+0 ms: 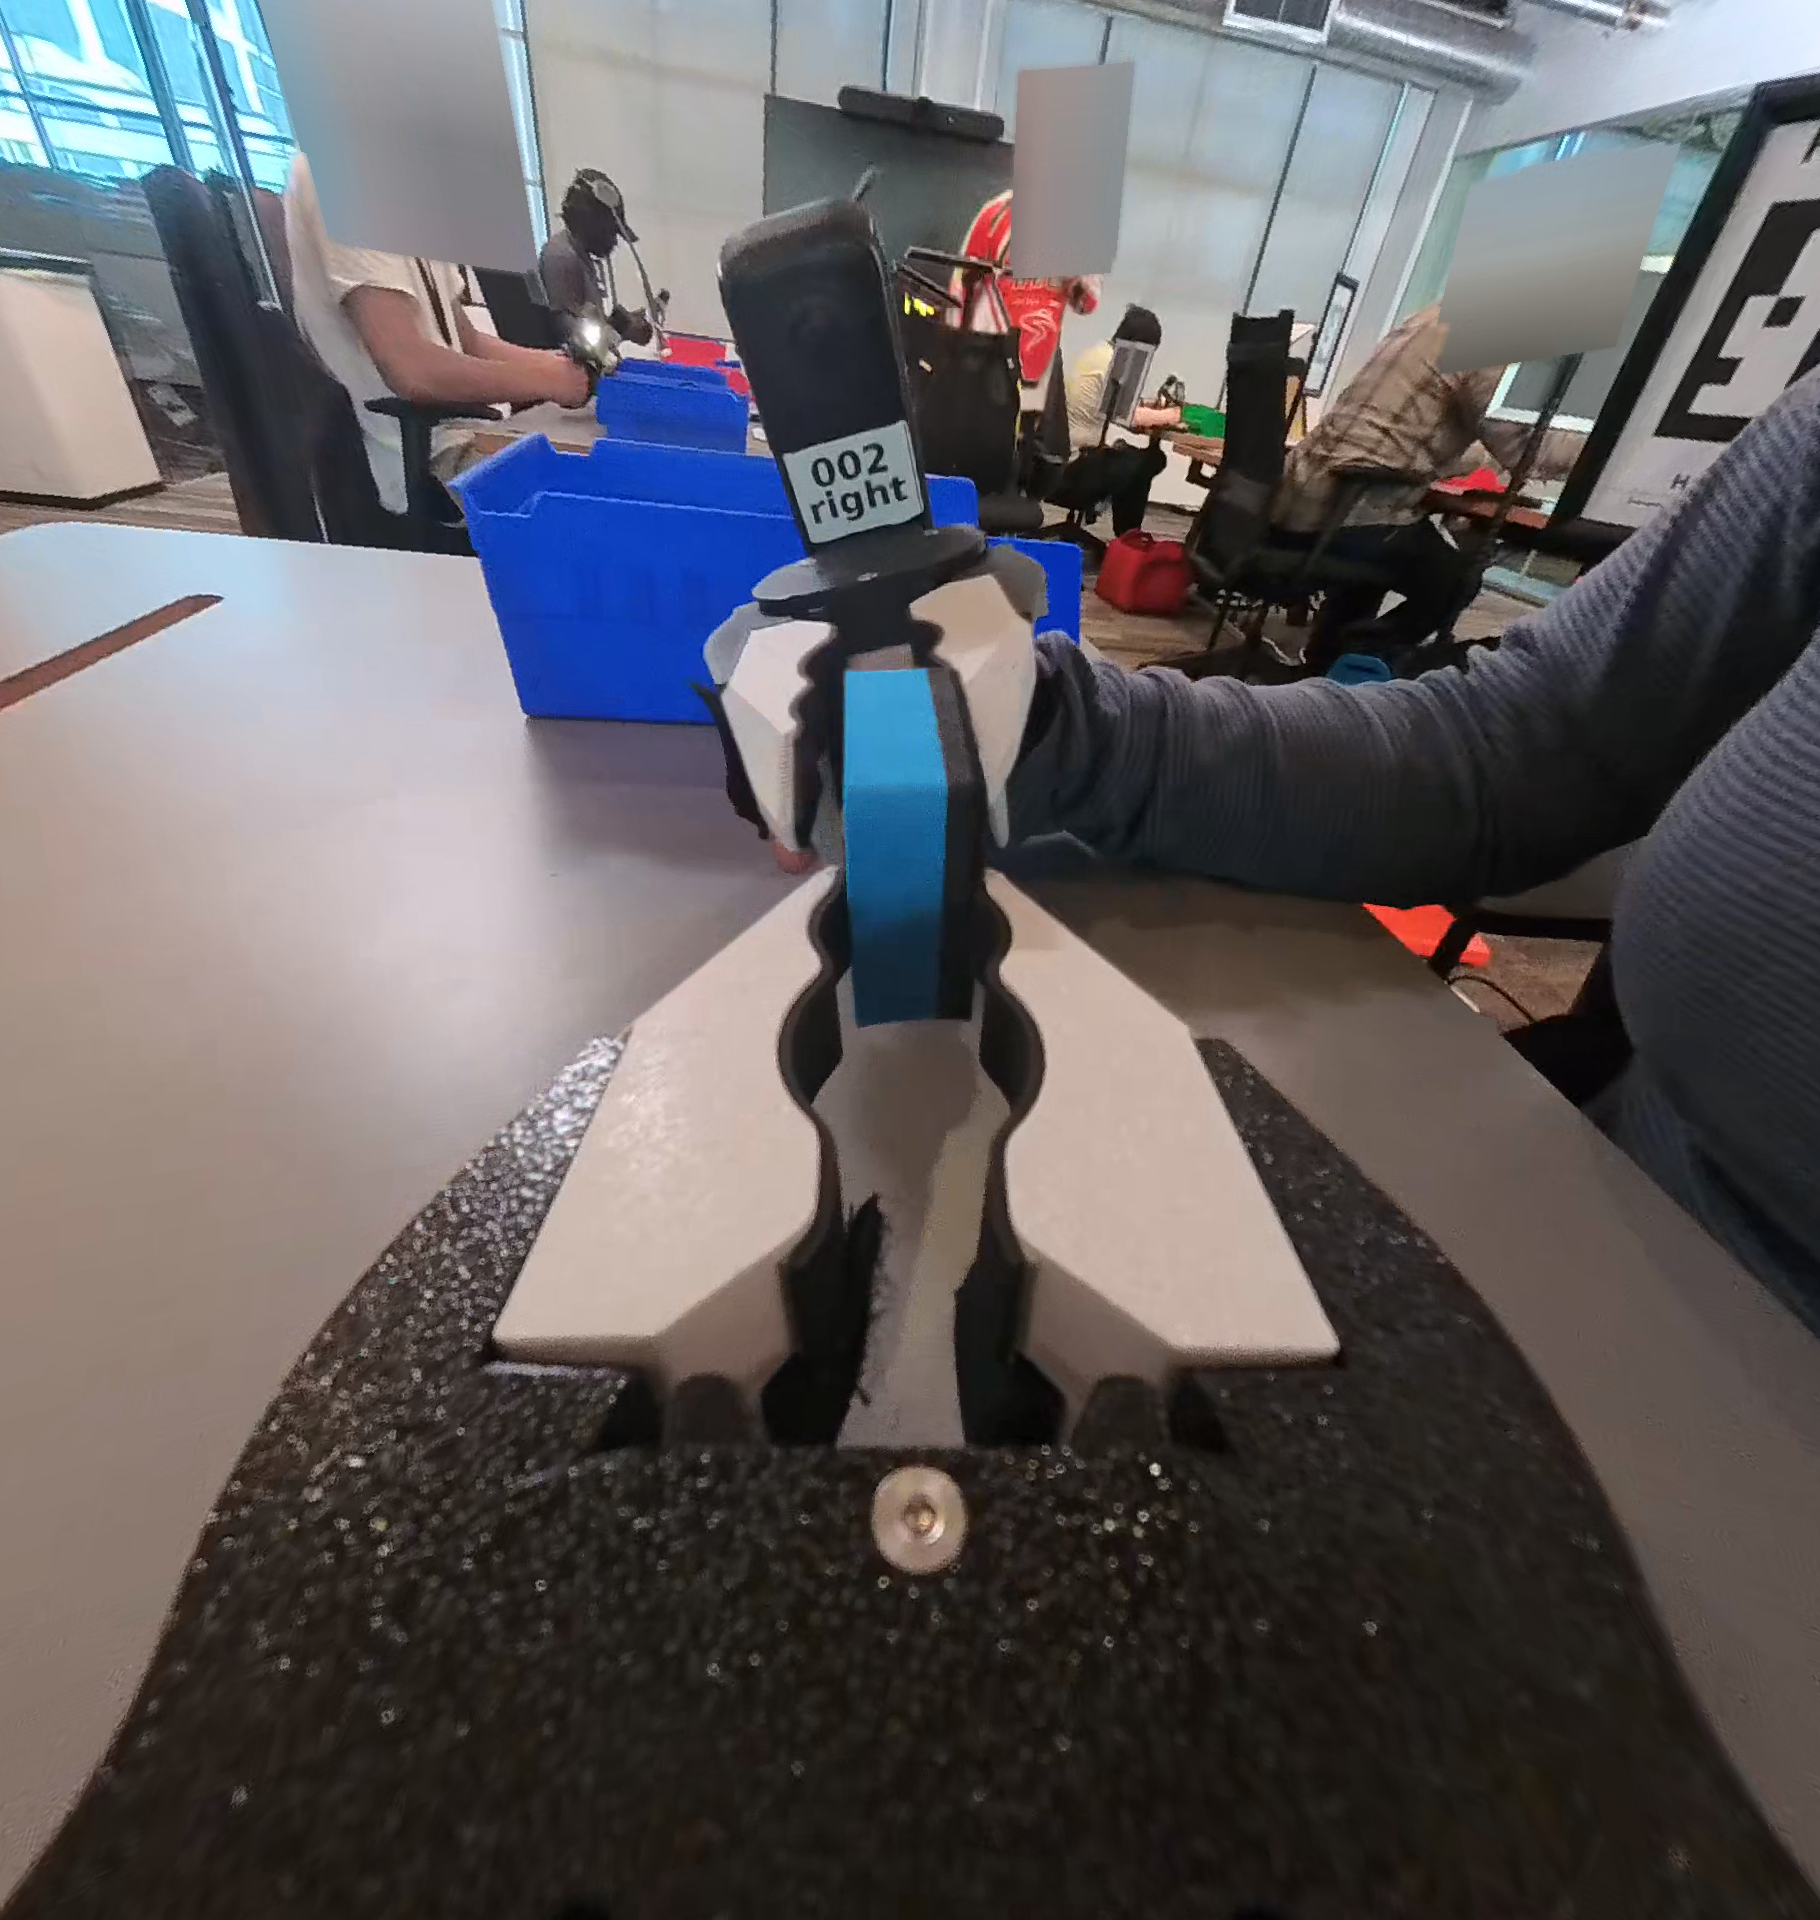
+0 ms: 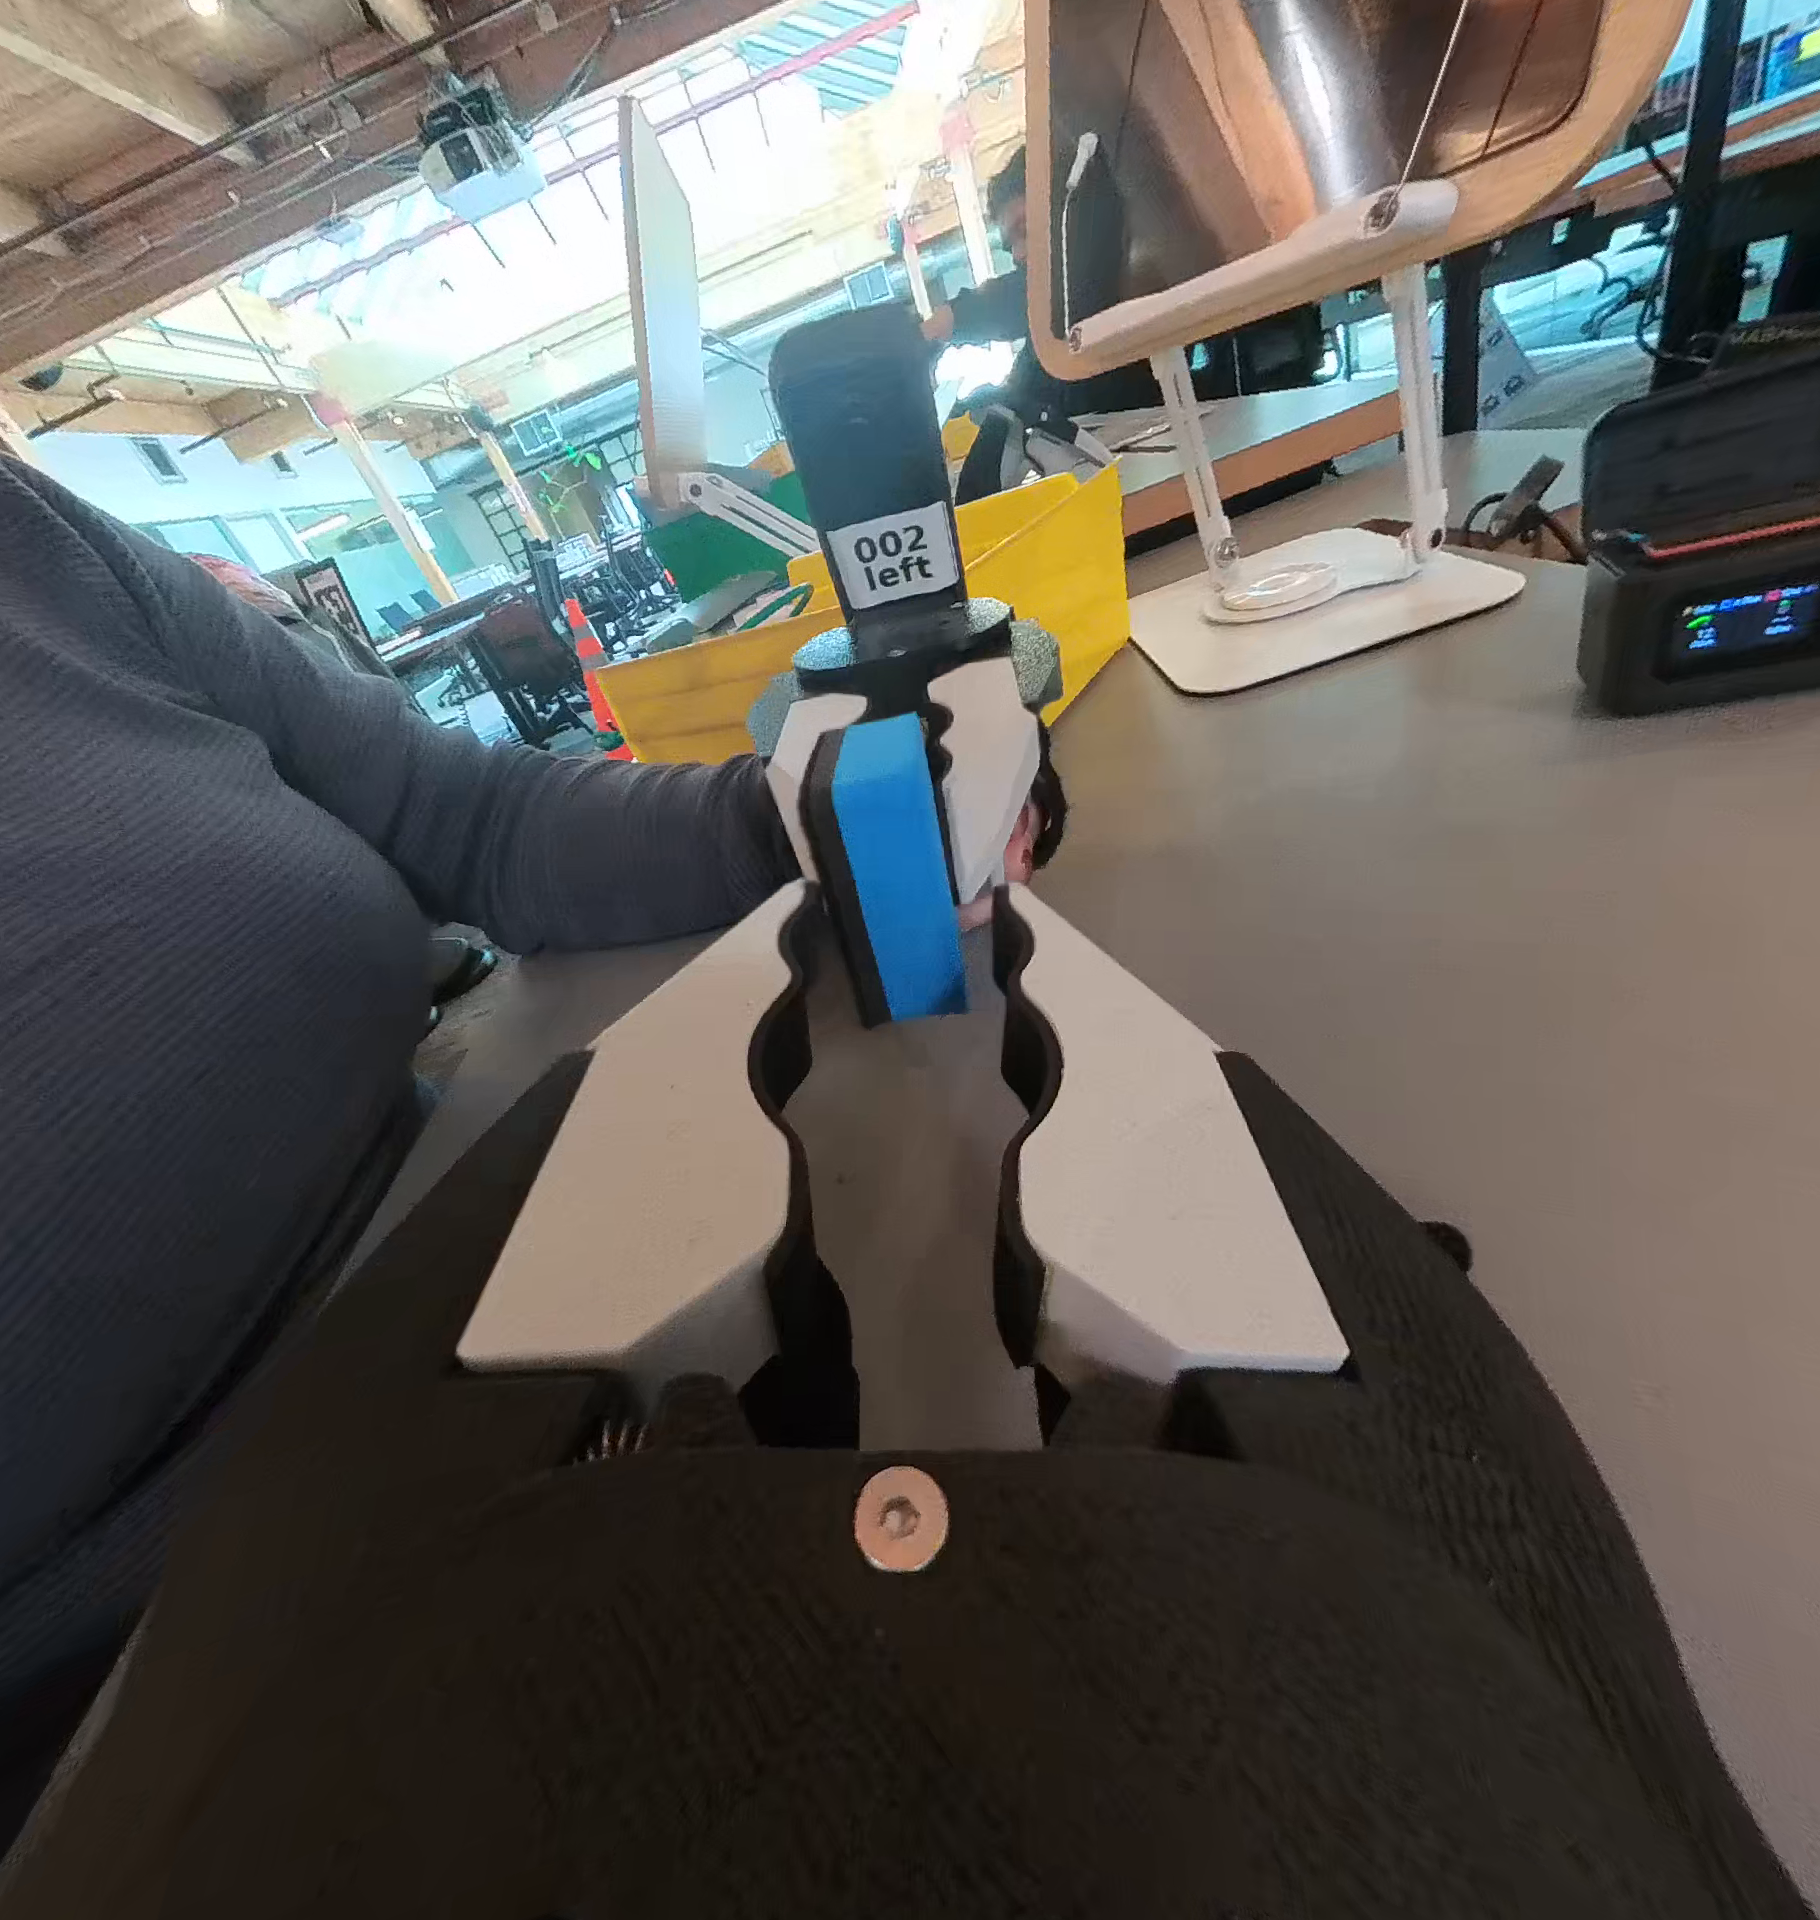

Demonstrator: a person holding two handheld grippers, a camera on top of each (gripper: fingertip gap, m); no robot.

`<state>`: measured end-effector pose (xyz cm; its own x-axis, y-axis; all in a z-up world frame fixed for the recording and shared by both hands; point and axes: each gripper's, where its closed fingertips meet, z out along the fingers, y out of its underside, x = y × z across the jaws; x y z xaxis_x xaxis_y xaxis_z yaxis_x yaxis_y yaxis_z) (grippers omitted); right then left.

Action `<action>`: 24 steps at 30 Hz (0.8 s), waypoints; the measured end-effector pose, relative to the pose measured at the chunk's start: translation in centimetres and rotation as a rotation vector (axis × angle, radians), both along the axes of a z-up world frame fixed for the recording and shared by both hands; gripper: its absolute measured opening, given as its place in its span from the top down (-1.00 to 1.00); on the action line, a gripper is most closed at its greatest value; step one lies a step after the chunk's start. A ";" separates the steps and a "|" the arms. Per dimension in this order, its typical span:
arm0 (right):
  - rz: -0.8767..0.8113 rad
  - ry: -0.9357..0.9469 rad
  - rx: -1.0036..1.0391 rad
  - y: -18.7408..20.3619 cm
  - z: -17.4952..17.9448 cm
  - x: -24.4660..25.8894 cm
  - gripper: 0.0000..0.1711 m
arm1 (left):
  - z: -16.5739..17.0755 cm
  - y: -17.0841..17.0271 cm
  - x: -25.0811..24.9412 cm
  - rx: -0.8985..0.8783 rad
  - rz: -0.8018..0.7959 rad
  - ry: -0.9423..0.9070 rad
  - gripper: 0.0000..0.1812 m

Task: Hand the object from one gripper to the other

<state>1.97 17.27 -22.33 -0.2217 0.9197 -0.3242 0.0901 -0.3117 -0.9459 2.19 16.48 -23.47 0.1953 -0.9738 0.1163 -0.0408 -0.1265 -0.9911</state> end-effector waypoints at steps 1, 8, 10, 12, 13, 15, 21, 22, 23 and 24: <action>0.001 0.001 0.005 0.0 -0.1 0.0 0.63 | -0.1 -0.1 0.1 0.002 -0.003 0.008 0.78; 0.028 0.015 0.000 -0.3 -0.1 -0.1 0.74 | -0.2 0.0 0.1 -0.026 -0.012 0.005 0.78; 0.027 0.016 0.005 -0.3 -0.1 -0.1 0.75 | -0.2 0.0 0.2 -0.019 -0.009 0.006 0.78; 0.011 0.017 0.015 -0.1 0.0 -0.1 0.76 | 0.0 0.4 0.0 -0.004 0.027 -0.005 0.77; 0.002 0.022 0.015 0.0 0.1 -0.1 0.77 | 0.3 0.8 -0.2 0.016 0.066 -0.019 0.72; -0.032 0.050 -0.007 0.7 0.6 -0.1 0.78 | 1.0 2.9 -1.5 0.096 0.274 -0.050 0.23; -0.001 0.109 -0.292 1.9 1.9 0.9 0.78 | 1.3 3.8 -2.8 0.690 0.590 0.245 -0.13; 0.032 0.111 -0.365 1.8 1.9 0.9 0.78 | 1.4 3.4 -2.4 0.805 0.608 0.301 -0.09; 0.074 0.110 -0.435 1.5 1.9 1.0 0.78 | 1.3 3.0 -1.9 0.914 0.620 0.359 -0.03; 0.106 0.109 -0.494 1.4 1.8 1.0 0.77 | 1.2 2.7 -1.5 1.018 0.628 0.422 0.01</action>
